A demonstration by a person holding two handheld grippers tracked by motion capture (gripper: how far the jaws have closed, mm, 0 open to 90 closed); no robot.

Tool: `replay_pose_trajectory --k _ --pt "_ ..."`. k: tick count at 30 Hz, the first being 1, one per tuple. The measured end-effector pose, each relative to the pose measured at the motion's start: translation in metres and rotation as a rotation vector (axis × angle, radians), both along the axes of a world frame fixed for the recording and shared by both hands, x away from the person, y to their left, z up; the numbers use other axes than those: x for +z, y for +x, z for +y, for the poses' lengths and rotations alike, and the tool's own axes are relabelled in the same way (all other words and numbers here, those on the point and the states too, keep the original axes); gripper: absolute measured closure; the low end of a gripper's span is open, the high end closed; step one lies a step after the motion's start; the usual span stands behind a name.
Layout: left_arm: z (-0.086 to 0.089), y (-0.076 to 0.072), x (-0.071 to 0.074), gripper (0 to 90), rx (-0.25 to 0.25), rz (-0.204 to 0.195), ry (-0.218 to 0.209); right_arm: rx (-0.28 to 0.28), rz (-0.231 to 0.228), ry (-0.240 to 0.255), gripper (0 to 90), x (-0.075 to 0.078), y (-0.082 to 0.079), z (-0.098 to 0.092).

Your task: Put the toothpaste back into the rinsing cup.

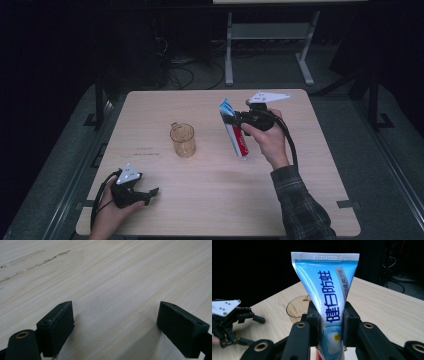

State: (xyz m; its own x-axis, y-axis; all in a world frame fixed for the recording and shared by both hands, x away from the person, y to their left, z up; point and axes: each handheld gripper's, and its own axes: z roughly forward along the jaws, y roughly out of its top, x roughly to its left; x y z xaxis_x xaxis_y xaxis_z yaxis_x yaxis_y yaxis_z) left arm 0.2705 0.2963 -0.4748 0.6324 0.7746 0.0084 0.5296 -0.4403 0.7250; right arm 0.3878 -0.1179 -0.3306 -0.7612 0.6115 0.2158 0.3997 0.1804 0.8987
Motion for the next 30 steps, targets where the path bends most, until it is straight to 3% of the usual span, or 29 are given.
replay_pose_trajectory --k 30 --pt "-0.001 0.000 0.000 13.0 -0.010 0.002 -0.002 0.062 -0.037 0.010 71.9 0.030 0.043 0.065"
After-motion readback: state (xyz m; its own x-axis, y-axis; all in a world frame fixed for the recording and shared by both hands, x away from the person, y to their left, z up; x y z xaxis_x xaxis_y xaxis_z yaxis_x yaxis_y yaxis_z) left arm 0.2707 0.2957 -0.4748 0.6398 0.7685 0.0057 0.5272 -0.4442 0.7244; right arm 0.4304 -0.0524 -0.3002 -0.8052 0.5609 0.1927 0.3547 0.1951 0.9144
